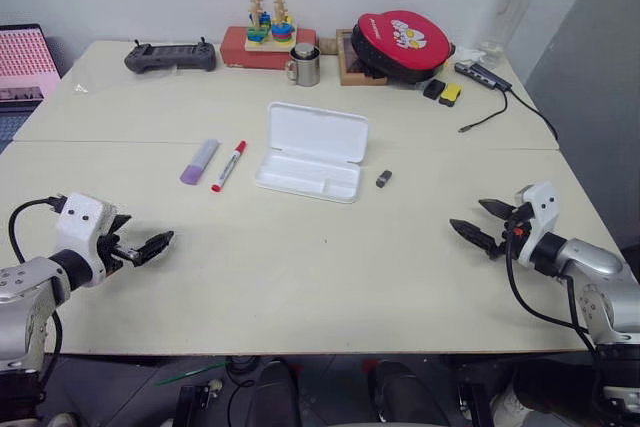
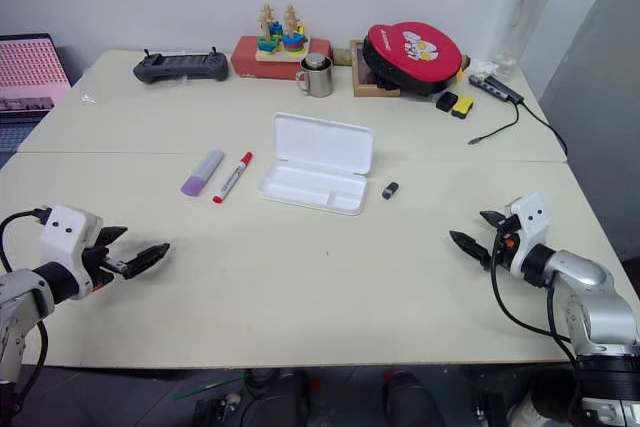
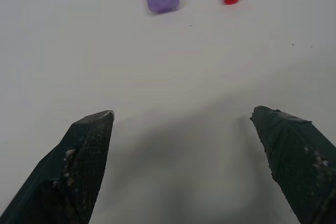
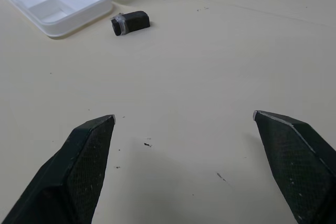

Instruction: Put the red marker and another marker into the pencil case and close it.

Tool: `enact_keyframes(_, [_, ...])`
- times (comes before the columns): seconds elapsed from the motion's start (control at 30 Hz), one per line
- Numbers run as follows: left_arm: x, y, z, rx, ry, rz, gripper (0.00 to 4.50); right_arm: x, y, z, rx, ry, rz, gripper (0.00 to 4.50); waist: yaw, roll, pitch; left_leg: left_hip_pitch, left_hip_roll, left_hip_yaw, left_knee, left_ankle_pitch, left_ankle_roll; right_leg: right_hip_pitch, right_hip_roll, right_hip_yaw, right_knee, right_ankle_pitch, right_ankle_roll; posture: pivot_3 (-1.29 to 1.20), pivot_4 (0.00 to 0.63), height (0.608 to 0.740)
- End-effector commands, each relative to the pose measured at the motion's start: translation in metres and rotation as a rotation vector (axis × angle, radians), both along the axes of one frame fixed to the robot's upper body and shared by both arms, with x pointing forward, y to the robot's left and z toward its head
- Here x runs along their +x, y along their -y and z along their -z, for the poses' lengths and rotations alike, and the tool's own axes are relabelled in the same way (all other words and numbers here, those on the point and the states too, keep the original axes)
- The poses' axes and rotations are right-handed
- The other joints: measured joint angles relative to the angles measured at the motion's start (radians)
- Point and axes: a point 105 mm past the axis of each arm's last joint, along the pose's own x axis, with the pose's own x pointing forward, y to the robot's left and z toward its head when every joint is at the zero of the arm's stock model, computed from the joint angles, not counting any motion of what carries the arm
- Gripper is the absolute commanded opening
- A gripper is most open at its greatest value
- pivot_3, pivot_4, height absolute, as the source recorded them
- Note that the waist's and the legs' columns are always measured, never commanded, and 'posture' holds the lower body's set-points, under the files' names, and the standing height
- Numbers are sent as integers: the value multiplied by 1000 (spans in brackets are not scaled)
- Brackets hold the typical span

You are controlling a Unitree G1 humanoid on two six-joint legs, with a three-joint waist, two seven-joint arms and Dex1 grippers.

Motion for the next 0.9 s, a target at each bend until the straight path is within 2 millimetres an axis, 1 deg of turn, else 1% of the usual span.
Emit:
enact_keyframes(0.03, [2,14,-13,-14,1,89,4500,-4,2,-11,-3,41,-11,4442,0,0,0,0,0,0,0,0,0,0,0,0,0,0,0,0,150,740])
enact_keyframes(0.1, [10,16,-20,-32,45,70,4500,-4,3,-10,-3,41,-8,4442,2,0,0,0,0,0,0,0,0,0,0,0,0,0,0,0,150,740])
enact_keyframes(0.17, [13,16,-19,-21,42,70,4500,-5,2,-11,2,43,-9,4442,3,0,0,0,0,0,0,0,0,0,0,0,0,0,0,0,150,740])
enact_keyframes(0.33, [16,26,-12,-17,4,119,4500,-10,4,-11,11,20,9,4442,2,0,0,0,0,0,1,0,0,0,0,0,0,1,1,0,150,740])
enact_keyframes(0.47, [22,26,-15,-19,-1,134,4500,-18,1,-13,18,36,-1,4442,3,0,0,0,0,0,1,0,0,1,0,0,0,1,1,0,150,740])
enact_keyframes(0.57, [21,38,-9,-20,-36,190,4500,-20,3,-9,16,20,14,4442,4,0,0,0,0,0,1,0,0,1,0,0,0,1,1,0,150,740])
enact_keyframes(0.73, [23,35,-8,-16,-33,177,4500,-22,4,-12,19,32,25,4442,4,0,0,0,0,0,1,0,0,1,0,0,1,1,1,0,150,740])
enact_keyframes(0.83, [19,30,-8,-8,-41,164,4500,-21,6,-13,21,35,34,4442,4,0,0,0,0,0,1,0,0,1,0,0,1,1,2,0,150,740])
enact_keyframes(0.9, [17,24,-11,-19,-34,141,4500,-21,3,-13,22,32,20,4442,4,0,0,0,0,0,1,0,0,1,0,0,1,1,2,0,150,740])
